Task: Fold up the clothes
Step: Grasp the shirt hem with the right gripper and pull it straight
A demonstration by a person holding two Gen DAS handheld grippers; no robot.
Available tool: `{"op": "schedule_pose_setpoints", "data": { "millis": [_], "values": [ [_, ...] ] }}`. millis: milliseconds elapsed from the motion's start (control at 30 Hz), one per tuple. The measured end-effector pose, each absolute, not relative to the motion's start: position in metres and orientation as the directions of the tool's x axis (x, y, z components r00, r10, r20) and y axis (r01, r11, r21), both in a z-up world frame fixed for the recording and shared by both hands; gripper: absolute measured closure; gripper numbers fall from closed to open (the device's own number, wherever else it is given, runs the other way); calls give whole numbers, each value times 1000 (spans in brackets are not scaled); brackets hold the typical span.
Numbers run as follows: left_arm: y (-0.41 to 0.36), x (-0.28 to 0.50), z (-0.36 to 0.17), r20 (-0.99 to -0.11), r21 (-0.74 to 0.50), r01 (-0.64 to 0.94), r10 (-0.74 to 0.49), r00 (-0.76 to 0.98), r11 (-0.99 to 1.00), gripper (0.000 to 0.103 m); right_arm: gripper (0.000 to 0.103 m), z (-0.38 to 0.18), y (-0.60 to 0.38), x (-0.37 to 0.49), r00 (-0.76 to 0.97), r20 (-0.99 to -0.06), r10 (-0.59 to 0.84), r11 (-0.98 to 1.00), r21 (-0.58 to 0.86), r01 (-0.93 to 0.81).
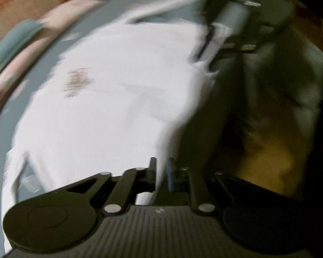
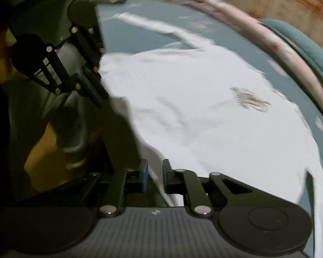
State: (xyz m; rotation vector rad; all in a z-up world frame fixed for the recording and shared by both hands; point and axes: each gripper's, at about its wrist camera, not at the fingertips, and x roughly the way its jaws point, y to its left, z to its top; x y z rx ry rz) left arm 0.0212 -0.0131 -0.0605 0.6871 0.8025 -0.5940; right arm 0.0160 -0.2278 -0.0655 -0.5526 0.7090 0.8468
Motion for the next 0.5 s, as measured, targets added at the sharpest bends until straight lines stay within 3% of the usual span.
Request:
{"op": "schedule_pose_setpoints", "data": {
  "millis": [33, 67, 100, 167, 267, 500],
  "values": [
    [-4, 34, -57, -786, 311, 645, -193, 588, 698, 62, 78, -60, -240, 22, 496, -731, 469, 608, -140, -781],
    [5, 47, -55, -774, 298, 580, -164, 612, 758, 43, 72, -54, -252, 28, 527, -715, 460, 662, -119, -740],
    [14, 59, -55, -767, 295, 511, -119, 631, 808, 41, 66, -53, -266, 36, 563, -706, 430, 729, -96, -677],
    [31, 83, -63, -767, 292, 349, 0, 642, 891, 42, 60, -52, -294, 52, 628, -697, 346, 852, -46, -521],
    [55, 103, -82, -805, 222, 163, 86, 588, 961, 42, 60, -63, -335, 61, 645, -722, 251, 949, 53, -310],
    [69, 99, -89, -834, 126, 98, 52, 550, 987, 41, 60, -98, -390, 55, 604, -762, 232, 961, 278, -18]
  ]
}}
